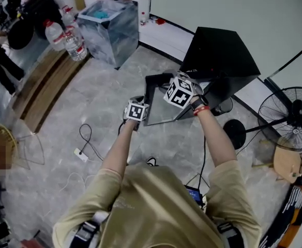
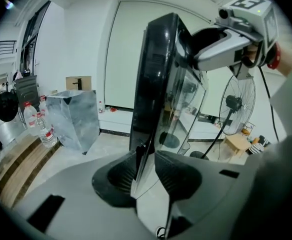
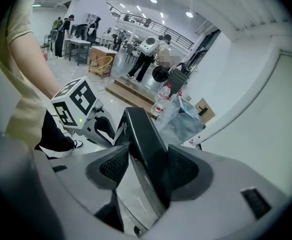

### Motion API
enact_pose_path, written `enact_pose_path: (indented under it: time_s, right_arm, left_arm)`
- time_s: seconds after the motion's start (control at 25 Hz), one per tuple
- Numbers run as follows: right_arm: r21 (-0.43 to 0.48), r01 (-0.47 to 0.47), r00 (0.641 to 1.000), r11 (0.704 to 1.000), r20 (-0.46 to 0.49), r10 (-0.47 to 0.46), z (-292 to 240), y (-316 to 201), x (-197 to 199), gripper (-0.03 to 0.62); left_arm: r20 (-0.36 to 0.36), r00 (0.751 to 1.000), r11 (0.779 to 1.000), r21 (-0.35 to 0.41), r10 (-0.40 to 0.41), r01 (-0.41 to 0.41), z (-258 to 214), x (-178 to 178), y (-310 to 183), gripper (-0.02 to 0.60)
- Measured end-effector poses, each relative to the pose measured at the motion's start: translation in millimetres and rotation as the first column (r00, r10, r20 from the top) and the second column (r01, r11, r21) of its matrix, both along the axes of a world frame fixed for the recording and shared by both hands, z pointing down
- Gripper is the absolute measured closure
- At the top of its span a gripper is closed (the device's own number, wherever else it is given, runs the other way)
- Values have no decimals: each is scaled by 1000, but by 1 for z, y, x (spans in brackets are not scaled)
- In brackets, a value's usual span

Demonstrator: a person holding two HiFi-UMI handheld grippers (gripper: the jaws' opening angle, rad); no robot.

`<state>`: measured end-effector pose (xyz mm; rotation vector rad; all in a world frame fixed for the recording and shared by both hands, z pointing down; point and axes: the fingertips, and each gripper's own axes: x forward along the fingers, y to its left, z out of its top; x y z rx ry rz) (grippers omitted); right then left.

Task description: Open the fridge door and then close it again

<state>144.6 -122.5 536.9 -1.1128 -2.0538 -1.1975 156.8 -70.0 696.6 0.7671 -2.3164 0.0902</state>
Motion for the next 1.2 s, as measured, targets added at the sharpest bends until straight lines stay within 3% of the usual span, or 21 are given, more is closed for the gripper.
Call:
enact_pose_path:
  time_s: [0.12,0.24,0.36,0.48,0.56,0.68,1.0,1.2]
  right_arm:
    - [-82,-76,997,994,7,77,-10,1,0,341]
    - [-235,-152,988,960,-14,153,-24,4,6,344]
    - [-370,-263,962,891,-36,269,-37,4,8,345]
    - [-501,-370,919,783,-74,387,-47,-2,10,350]
    - [-560,-418,892,716,-100,442,-51,-6,13,358]
    - [-619,-451,863,643,-118,492,-53,-5,21,375]
    - [-728,-466,819,503,-140,556,-61,2,45,446]
    - [-765,-467,804,443,-159,572,-62,12,53,513]
  left_arm:
    - [33,999,999,42,-16,14,-19,0,10,460]
    - [77,996,996,85,-42,35,-46,1,24,460]
    - [139,988,991,119,-71,55,-78,-1,39,460]
    - [200,976,988,138,-89,62,-106,0,49,460]
    - [236,966,986,151,-101,66,-121,2,55,460]
    - [286,951,983,173,-116,67,-141,9,67,463]
    - [370,914,971,222,-168,89,-182,30,91,507]
    - [405,895,966,242,-187,93,-198,39,104,530]
